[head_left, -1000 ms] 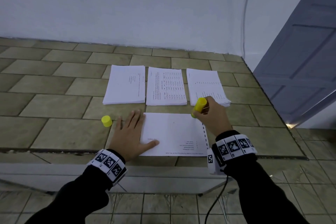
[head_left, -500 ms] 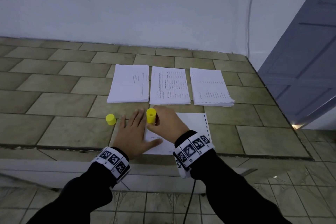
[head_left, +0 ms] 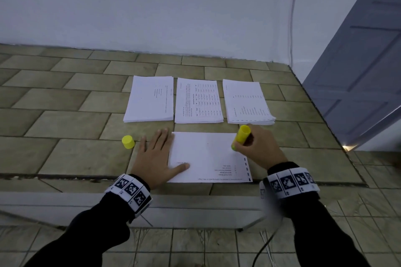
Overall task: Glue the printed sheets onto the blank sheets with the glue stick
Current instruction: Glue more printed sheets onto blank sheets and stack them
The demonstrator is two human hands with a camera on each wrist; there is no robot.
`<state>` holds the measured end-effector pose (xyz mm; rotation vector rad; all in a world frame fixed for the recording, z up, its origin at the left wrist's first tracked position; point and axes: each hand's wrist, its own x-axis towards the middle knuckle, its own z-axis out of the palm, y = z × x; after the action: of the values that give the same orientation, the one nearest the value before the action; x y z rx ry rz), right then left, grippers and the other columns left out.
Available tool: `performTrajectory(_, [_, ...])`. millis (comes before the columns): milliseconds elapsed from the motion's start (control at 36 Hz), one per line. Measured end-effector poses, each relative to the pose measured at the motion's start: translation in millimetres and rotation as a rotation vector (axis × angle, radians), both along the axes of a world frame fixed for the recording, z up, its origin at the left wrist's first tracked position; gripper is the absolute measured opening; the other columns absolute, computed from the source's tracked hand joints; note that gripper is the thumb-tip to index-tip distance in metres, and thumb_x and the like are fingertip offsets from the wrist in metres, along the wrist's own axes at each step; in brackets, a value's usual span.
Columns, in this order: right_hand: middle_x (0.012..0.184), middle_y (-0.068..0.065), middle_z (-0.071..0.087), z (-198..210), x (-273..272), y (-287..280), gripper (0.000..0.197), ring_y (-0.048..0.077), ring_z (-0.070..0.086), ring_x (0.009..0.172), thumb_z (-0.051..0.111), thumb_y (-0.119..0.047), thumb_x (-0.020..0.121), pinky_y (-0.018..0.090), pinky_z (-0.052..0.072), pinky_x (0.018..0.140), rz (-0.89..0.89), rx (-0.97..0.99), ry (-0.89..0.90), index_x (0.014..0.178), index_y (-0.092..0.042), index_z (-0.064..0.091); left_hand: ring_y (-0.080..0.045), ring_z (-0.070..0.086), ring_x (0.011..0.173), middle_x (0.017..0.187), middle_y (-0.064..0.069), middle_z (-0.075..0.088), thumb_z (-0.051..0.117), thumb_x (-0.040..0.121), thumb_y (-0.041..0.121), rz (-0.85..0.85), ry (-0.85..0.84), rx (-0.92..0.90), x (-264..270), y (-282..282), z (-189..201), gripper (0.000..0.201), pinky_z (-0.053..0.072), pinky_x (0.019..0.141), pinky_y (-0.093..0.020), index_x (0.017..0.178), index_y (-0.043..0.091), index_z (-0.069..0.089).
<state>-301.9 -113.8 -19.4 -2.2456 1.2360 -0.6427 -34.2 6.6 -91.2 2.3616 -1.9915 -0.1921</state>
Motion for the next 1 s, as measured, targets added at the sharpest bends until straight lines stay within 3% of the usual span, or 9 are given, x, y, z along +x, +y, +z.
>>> performTrajectory(167, [0.066, 0.007, 0.057, 1, -2, 5, 0.023, 0.023, 0.055, 0.063, 0.063, -0.019, 0.088, 0.042, 0.049, 0.060, -0.008, -0.085, -0.022, 0.070, -0.008, 0.053, -0.021, 0.001, 0.151, 0.164, -0.003, 0.005, -0.009, 0.083, 0.069, -0.021, 0.043, -0.071, 0, 1, -3, 0.094, 0.001, 0.120, -0.053, 0.157, 0.015, 0.012])
performTrajectory(278, [0.068, 0.012, 0.059, 4, 22, 22, 0.021, 0.029, 0.059, 0.065, 0.063, -0.018, 0.086, 0.047, 0.051, 0.062, 0.122, -0.038, -0.106, 0.071, -0.006, 0.054, -0.021, 0.002, 0.151, 0.164, -0.003, 0.006, -0.006, 0.084, 0.051, -0.026, 0.023, -0.057, 2, 1, -4, 0.083, 0.003, 0.119, -0.054, 0.157, 0.015, 0.012])
performTrajectory(389, [0.077, 0.007, 0.062, 7, 54, 42, 0.018, 0.025, 0.062, 0.072, 0.067, -0.025, 0.077, 0.048, 0.053, 0.069, 0.304, 0.128, -0.122, 0.074, -0.011, 0.057, -0.022, 0.008, 0.151, 0.164, -0.004, 0.011, -0.002, 0.088, 0.051, -0.027, 0.030, -0.077, 2, -1, -6, 0.080, 0.006, 0.118, -0.055, 0.156, 0.013, 0.017])
performTrajectory(444, [0.076, 0.008, 0.061, 7, 68, 52, 0.023, 0.026, 0.060, 0.071, 0.062, -0.031, 0.080, 0.049, 0.051, 0.068, 0.381, 0.115, -0.101, 0.074, -0.009, 0.056, -0.022, 0.006, 0.151, 0.164, -0.004, 0.010, -0.005, 0.087, 0.052, -0.030, 0.021, -0.064, 2, -1, -6, 0.081, 0.006, 0.118, -0.055, 0.157, 0.014, 0.014])
performTrajectory(583, [0.080, 0.009, 0.060, 8, 91, 64, 0.017, 0.025, 0.057, 0.073, 0.069, -0.018, 0.083, 0.048, 0.049, 0.072, 0.474, 0.089, -0.077, 0.079, -0.007, 0.057, -0.022, 0.005, 0.151, 0.164, -0.003, 0.010, -0.008, 0.085, 0.053, -0.033, 0.054, -0.063, 2, 0, -2, 0.083, 0.005, 0.117, -0.055, 0.157, 0.016, 0.015])
performTrajectory(805, [0.081, 0.009, 0.059, 6, 88, 62, 0.017, 0.023, 0.057, 0.073, 0.067, -0.019, 0.084, 0.046, 0.049, 0.072, 0.467, 0.077, -0.034, 0.082, -0.006, 0.056, -0.021, 0.004, 0.151, 0.164, -0.003, 0.008, -0.010, 0.084, 0.053, -0.021, 0.060, -0.056, 1, 1, -2, 0.085, 0.004, 0.118, -0.054, 0.156, 0.015, 0.014])
performTrajectory(1000, [0.076, 0.009, 0.059, 2, 46, 40, 0.020, 0.026, 0.058, 0.070, 0.060, -0.028, 0.077, 0.049, 0.050, 0.067, 0.344, 0.113, -0.068, 0.070, -0.010, 0.053, -0.018, 0.005, 0.151, 0.164, 0.000, 0.009, -0.007, 0.086, 0.050, 0.004, 0.045, -0.072, 1, 0, -4, 0.081, 0.003, 0.119, -0.052, 0.156, 0.015, 0.014])
